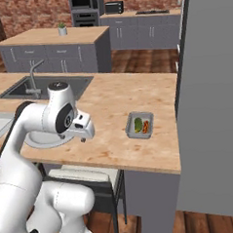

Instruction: Place one cooked food and one vegetable from the large plate to each tupperware container.

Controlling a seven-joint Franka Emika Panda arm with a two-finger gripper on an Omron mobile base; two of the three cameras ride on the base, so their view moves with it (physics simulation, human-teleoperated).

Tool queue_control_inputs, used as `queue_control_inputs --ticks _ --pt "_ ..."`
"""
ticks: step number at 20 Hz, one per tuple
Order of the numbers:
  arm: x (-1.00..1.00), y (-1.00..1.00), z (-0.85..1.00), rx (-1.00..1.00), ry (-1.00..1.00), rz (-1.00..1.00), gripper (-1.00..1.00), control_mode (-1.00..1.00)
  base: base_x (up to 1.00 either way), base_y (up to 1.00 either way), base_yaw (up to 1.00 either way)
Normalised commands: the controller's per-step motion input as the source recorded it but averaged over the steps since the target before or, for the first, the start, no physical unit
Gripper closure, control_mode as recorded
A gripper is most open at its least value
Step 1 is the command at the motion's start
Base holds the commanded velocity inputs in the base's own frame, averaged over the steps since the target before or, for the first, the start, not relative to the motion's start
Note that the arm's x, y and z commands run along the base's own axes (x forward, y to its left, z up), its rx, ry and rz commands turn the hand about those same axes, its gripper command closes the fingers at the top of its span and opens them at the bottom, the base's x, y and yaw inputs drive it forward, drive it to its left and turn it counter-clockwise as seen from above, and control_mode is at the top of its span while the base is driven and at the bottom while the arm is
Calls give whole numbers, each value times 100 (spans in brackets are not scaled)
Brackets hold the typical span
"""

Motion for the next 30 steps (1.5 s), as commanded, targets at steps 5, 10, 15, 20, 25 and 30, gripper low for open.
queue_control_inputs --ticks 5,10,15,20,25,30 --pt "0 0 0 0 0 0 -100 -100 0 0 0" --pt "0 0 0 0 0 0 -100 100 0 18 0" --pt "0 0 0 0 0 0 -100 100 0 43 0" --pt "0 0 0 0 0 0 -100 100 0 69 0" --pt "0 0 0 0 0 0 -100 100 6 74 0" --pt "0 0 0 0 0 0 -100 100 23 60 0"
